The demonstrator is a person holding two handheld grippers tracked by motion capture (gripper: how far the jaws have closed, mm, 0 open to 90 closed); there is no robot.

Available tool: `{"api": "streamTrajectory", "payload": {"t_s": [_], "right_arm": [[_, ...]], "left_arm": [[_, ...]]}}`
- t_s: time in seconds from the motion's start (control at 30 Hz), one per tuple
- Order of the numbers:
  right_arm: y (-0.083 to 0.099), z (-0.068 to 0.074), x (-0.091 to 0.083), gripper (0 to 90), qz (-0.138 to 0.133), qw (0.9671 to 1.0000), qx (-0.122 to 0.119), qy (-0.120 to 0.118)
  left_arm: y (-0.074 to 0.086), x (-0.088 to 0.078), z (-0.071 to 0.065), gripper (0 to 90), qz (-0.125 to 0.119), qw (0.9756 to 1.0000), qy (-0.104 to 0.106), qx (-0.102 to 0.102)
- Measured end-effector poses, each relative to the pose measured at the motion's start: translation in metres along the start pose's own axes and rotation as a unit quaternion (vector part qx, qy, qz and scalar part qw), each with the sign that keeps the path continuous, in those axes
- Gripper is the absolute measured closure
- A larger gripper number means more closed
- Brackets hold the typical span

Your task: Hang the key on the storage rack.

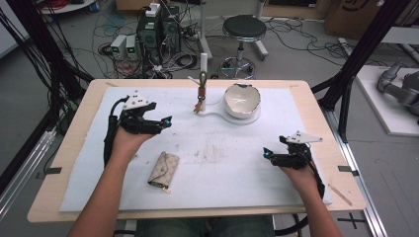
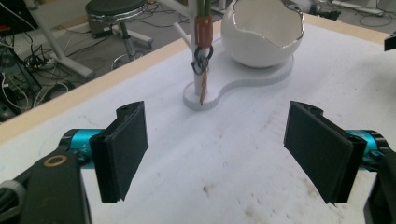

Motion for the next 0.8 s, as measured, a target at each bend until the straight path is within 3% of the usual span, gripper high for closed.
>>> {"api": "streamTrajectory", "payload": {"t_s": [0.13, 0.37, 0.5, 0.8], "right_arm": [[-0.003, 0.000, 0.003, 18.1, -0.004, 1.0000, 0.003, 0.000], [-0.005, -0.002, 0.007, 18.1, -0.006, 1.0000, 0.005, 0.002], [-0.005, -0.003, 0.007, 18.1, -0.008, 0.9999, 0.006, 0.003], [-0.004, -0.003, 0.007, 18.1, -0.003, 0.9999, 0.009, 0.007]], "left_arm": [[0.019, -0.015, 0.003, 20.1, -0.001, 0.9999, -0.005, -0.016], [0.041, -0.033, 0.007, 18.0, 0.002, 0.9994, -0.021, -0.027], [0.053, -0.037, 0.010, 17.8, -0.005, 0.9983, -0.010, -0.057], [0.075, -0.040, 0.018, 17.8, -0.003, 0.9974, -0.003, -0.072]]}}
Point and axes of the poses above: each handheld gripper's, and its own axes: x roughly forward along the jaws, y roughly out of its underside, z roughly to its left, the point moved 3 cm from there along x, roughly forward along the jaws, and after that the axes turned 1 degree about y, right-handed, at the moved point
